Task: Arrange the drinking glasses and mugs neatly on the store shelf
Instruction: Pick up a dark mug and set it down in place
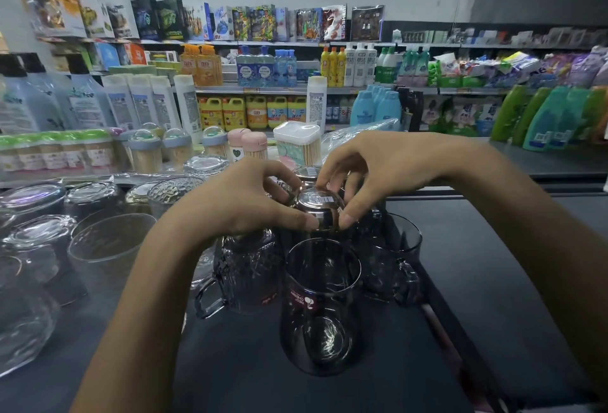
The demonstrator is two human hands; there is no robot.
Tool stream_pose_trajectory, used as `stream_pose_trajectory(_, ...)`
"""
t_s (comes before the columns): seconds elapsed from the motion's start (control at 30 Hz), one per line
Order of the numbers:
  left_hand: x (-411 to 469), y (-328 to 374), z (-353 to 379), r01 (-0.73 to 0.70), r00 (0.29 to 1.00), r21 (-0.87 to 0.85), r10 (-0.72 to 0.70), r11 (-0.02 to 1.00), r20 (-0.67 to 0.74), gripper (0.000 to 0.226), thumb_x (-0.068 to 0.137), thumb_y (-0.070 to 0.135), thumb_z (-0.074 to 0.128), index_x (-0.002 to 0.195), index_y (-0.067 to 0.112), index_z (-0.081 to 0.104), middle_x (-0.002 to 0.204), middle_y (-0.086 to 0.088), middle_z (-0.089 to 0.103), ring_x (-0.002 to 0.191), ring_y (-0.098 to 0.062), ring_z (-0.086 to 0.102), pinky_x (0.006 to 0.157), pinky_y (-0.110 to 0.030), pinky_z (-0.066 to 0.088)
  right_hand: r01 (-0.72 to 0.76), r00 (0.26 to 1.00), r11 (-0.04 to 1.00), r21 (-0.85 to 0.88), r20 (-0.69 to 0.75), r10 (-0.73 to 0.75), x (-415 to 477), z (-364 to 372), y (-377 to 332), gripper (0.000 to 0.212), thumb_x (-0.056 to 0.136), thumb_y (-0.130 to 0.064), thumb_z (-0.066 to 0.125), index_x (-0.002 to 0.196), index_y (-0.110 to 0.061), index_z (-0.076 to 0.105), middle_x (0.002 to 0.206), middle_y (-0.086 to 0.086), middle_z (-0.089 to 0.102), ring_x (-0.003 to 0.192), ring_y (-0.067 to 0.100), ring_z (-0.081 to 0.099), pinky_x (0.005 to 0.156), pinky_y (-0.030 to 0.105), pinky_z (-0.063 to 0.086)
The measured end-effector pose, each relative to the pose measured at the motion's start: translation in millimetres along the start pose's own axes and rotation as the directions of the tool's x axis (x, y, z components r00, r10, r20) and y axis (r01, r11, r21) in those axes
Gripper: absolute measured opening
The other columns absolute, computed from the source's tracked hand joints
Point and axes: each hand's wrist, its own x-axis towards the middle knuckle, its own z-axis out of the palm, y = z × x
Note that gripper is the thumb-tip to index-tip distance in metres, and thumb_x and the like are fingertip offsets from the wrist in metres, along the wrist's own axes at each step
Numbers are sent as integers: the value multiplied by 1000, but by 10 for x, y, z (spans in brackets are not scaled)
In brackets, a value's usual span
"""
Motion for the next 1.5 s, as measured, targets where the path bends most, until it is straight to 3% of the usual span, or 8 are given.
stream_pose_trajectory(0.17, 13, -1, 15, -10, 1000, 14, 10, 1000, 7, 54, 58, 49, 94, 106, 34, 73, 99, 7, 74, 91, -15, 73, 88, -45, 61, 4, 1000, 1000, 0, -24, -4, 31, 31, 8, 53, 64, -36, 97, 110, -30, 73, 104, -3, 75, 84, 15, 74, 92, 43, 60)
stream_pose_trajectory(0.53, 38, -11, 7, -48, 998, 7, 47, 999, 45, 69, 50, 53, 90, 114, 36, 71, 107, 1, 73, 96, -21, 74, 92, -51, 60, 32, 999, 999, 22, -16, -32, 39, 46, -9, 53, 65, -35, 96, 112, -32, 72, 106, -4, 73, 87, 9, 74, 93, 40, 60)
stream_pose_trajectory(0.67, 45, -42, 5, -51, 998, -7, 52, 999, 47, 61, 61, 44, 97, 115, 35, 71, 107, 1, 74, 95, -19, 75, 92, -49, 61, 32, 999, 999, 21, -17, -32, 30, 42, -16, 53, 66, -36, 96, 113, -32, 71, 106, -5, 73, 89, 9, 74, 94, 39, 60)
stream_pose_trajectory(0.83, 54, -57, 10, -58, 998, 5, 57, 998, 28, 69, 50, 58, 96, 111, 38, 71, 108, 4, 74, 95, -16, 74, 92, -47, 60, 34, 999, 999, 37, -16, -34, 27, 55, -11, 55, 65, -34, 96, 113, -32, 71, 106, -3, 73, 90, 15, 75, 93, 42, 60)
stream_pose_trajectory(1.1, -13, 40, 16, -51, 999, 15, 50, 999, 15, 53, 70, 33, 94, 117, 29, 70, 109, -1, 73, 96, -21, 74, 91, -47, 61, 23, 999, 1000, 9, -26, -23, -10, 29, -50, 58, 63, -40, 97, 114, -35, 70, 104, -8, 75, 90, 7, 74, 97, 43, 58)
stream_pose_trajectory(1.2, -144, 178, -63, -91, 993, 14, 92, 996, -68, 57, 73, 28, 92, 124, 25, 67, 115, 1, 71, 98, -13, 71, 84, -34, 63, 59, 995, 997, 42, -89, -55, -140, -82, -135, 54, 68, -35, 95, 116, -30, 70, 106, -6, 75, 94, 9, 74, 96, 41, 59)
stream_pose_trajectory(1.33, -520, 304, -101, -220, 947, 62, 229, 973, -228, 50, 76, 37, 87, 123, 32, 68, 112, 13, 71, 100, -2, 69, 87, -28, 59, 121, 972, 991, 53, -210, -107, -448, -101, -354, 44, 75, -32, 91, 114, -26, 71, 105, -3, 75, 93, 12, 74, 91, 34, 60)
stream_pose_trajectory(1.5, -908, 72, 195, -246, 953, 39, 249, 968, -173, 51, 75, 57, 83, 120, 40, 67, 107, 15, 74, 97, 1, 70, 90, -34, 61, 83, 959, 993, 86, -277, -56, -869, 348, -488, 41, 77, -26, 90, 112, -34, 70, 98, -9, 72, 78, 4, 73, 72, 23, 60)
